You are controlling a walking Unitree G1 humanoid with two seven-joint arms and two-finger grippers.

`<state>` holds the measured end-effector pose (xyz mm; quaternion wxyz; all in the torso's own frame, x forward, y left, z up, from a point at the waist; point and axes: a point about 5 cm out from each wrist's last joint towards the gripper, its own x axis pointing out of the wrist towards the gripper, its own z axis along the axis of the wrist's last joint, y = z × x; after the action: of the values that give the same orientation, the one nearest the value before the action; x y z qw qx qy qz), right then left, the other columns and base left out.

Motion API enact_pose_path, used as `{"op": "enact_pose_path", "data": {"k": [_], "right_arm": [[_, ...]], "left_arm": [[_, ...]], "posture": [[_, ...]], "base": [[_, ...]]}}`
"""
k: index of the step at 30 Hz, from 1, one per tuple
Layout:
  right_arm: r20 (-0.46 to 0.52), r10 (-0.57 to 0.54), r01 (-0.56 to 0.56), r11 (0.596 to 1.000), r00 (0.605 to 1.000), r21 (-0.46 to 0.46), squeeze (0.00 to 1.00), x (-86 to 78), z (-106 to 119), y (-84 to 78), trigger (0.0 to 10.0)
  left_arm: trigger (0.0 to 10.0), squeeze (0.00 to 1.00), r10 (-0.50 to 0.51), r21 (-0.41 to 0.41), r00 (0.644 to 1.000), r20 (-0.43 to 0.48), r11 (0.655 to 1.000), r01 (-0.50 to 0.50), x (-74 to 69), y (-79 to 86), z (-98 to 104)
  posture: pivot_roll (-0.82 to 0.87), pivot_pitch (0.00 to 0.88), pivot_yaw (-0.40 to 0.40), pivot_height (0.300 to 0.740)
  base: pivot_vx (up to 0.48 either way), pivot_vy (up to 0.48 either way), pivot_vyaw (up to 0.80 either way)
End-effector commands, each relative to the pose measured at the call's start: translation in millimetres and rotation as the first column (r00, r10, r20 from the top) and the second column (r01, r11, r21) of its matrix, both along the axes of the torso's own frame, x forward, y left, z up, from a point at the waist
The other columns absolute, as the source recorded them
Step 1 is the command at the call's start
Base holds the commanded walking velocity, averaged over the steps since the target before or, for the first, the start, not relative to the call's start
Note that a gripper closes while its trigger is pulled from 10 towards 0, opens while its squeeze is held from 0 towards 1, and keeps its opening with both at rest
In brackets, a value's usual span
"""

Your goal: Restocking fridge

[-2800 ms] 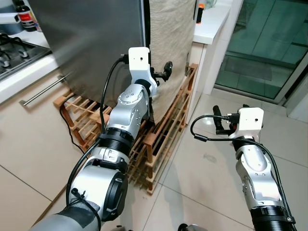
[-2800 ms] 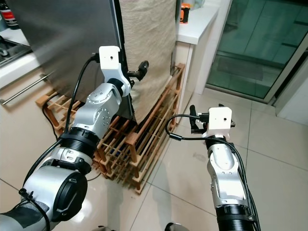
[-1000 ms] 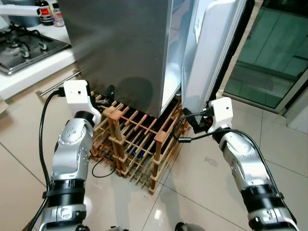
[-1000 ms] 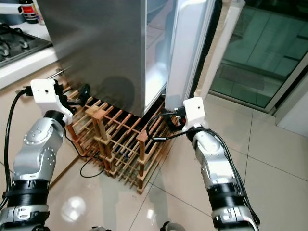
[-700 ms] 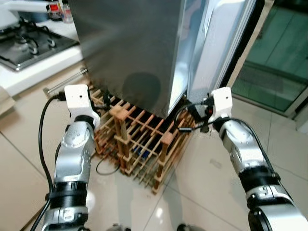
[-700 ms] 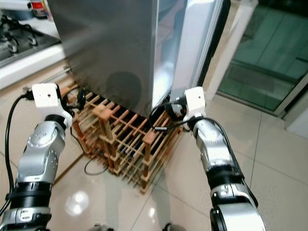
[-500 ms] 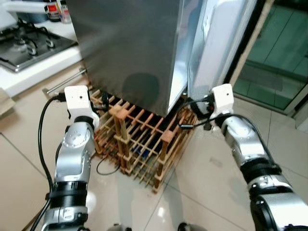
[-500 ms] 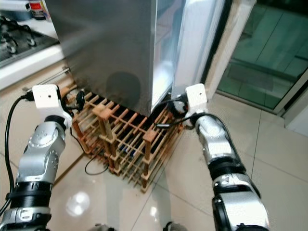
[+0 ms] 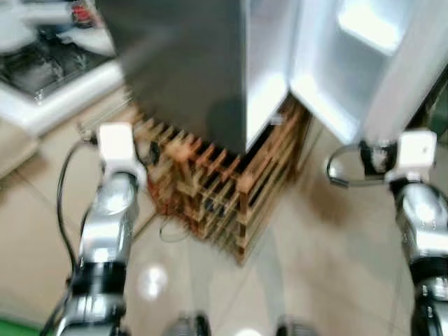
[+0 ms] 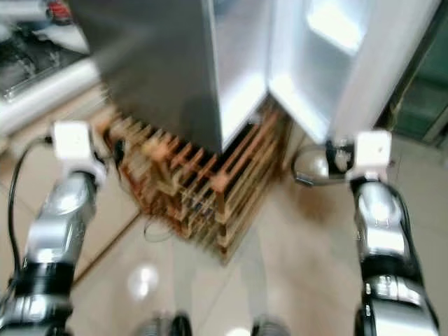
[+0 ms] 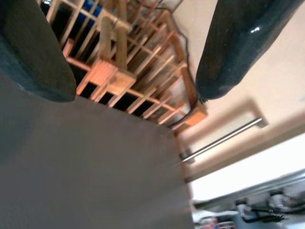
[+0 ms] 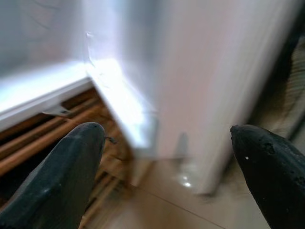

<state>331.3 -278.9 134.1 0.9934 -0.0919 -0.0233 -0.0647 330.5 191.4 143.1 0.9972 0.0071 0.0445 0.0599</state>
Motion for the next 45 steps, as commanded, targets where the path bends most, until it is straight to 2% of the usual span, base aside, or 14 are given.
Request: {"op": "enact_pose_path", "data": {"k": [1, 2, 4, 7, 11, 13, 15, 18, 21, 26, 31, 36, 42, 45], "right_arm": [[0.038, 0.024, -0.025, 0.999, 0.999, 0.027, 0.00, 3.3, 6.4, 11.4, 10.0], [0.060, 0.082, -0.086, 0.994, 0.995, 0.074, 0.00, 5.0, 3.6, 39.1, 10.0], [0.074, 0.146, -0.155, 0.980, 0.986, 0.127, 0.00, 7.7, 0.5, 66.4, 10.0], [0.067, 0.176, -0.184, 0.973, 0.982, 0.141, 0.00, 9.0, -2.9, 78.6, 10.0], [0.015, 0.245, -0.244, 0.951, 0.969, 0.189, 0.00, 10.9, -13.9, 108.0, 10.0], [0.010, 0.258, -0.255, 0.947, 0.966, 0.193, 0.00, 10.5, -14.8, 112.2, 10.0], [-0.009, 0.292, -0.283, 0.934, 0.956, 0.219, 0.00, 8.5, -20.1, 122.8, 10.0], [-0.035, 0.303, -0.282, 0.919, 0.952, 0.277, 0.00, 5.8, -28.9, 128.3, 10.0], [-0.036, 0.302, -0.279, 0.916, 0.953, 0.289, 0.00, 4.9, -29.9, 128.8, 10.0], [-0.038, 0.281, -0.260, 0.926, 0.959, 0.274, 0.00, 7.1, -28.6, 123.8, 10.0], [-0.030, 0.278, -0.264, 0.937, 0.960, 0.228, 0.00, 12.9, -20.6, 119.1, 10.0], [0.001, 0.252, -0.248, 0.950, 0.968, 0.189, 0.00, 17.7, -7.1, 110.1, 10.0], [-0.001, 0.240, -0.235, 0.950, 0.971, 0.207, 0.00, 15.3, -10.1, 106.0, 10.0], [0.003, 0.250, -0.245, 0.944, 0.968, 0.221, 0.00, 14.6, -11.6, 111.2, 10.0]], "left_arm": [[10.0, 0.00, -0.005, 0.007, 1.000, -0.023, 1.000, 0.005, 0.5, -0.2, -4.7], [10.0, 0.00, -0.010, 0.016, 1.000, -0.017, 1.000, 0.010, 4.3, -5.1, -3.7], [10.0, 0.00, 0.001, 0.021, 1.000, -0.018, 1.000, 0.000, 6.7, -6.3, -4.8], [10.0, 0.00, 0.017, 0.017, 1.000, -0.020, 1.000, -0.016, 7.2, -5.3, -6.1], [10.0, 0.00, 0.065, 0.000, 0.998, -0.009, 0.998, -0.065, 5.5, -2.8, -12.0], [10.0, 0.00, 0.072, -0.001, 0.997, -0.005, 0.997, -0.072, 5.0, -2.8, -12.8], [10.0, 0.00, 0.108, -0.018, 0.994, 0.010, 0.994, -0.107, -0.7, -1.1, -15.0], [10.0, 0.00, 0.148, -0.023, 0.989, 0.018, 0.989, -0.148, -9.6, 1.0, -18.6], [10.0, 0.00, 0.158, -0.008, 0.986, 0.045, 0.987, -0.158, -14.9, 2.5, -13.8], [10.0, 0.00, 0.193, 0.012, 0.979, 0.072, 0.981, -0.194, -16.6, 6.6, -9.5], [10.0, 0.00, 0.195, 0.041, 0.977, 0.084, 0.979, -0.199, -17.0, 2.2, -6.1], [10.0, 0.00, 0.210, 0.135, 0.974, 0.084, 0.966, -0.219, -20.3, -6.4, -7.4], [10.0, 0.00, 0.169, 0.045, 0.977, 0.128, 0.983, -0.176, -16.1, -12.5, 0.5], [10.0, 0.00, 0.134, 0.041, 0.979, 0.151, 0.989, -0.142, -13.3, -16.3, 5.8]], "posture": [[-0.05, 0.086, 0.113, 0.740], [-0.07, 0.073, 0.106, 0.740], [-0.07, 0.064, 0.096, 0.740], [-0.08, 0.059, 0.086, 0.740], [-0.08, 0.040, 0.039, 0.740], [-0.08, 0.040, 0.039, 0.740], [-0.07, 0.047, -0.002, 0.740], [-0.05, 0.053, -0.030, 0.740], [-0.03, 0.054, -0.050, 0.740], [-0.02, 0.057, -0.059, 0.740], [-0.04, 0.079, -0.054, 0.740], [-0.07, 0.108, -0.064, 0.740], [-0.06, 0.097, -0.065, 0.740], [-0.06, 0.091, -0.060, 0.740]], "base": [[0.000, 0.000, 0.00], [0.000, 0.000, 0.00], [0.000, 0.000, 0.29], [0.000, 0.000, 0.59], [0.000, 0.000, 0.60], [0.000, 0.000, 0.59], [0.000, 0.000, 0.59], [0.000, 0.000, 0.59], [0.000, 0.000, 0.59], [0.000, -0.397, 0.58], [0.000, -0.480, 0.57], [0.000, -0.361, 0.57], [0.000, 0.000, 0.56], [0.000, 0.000, 0.57]]}}
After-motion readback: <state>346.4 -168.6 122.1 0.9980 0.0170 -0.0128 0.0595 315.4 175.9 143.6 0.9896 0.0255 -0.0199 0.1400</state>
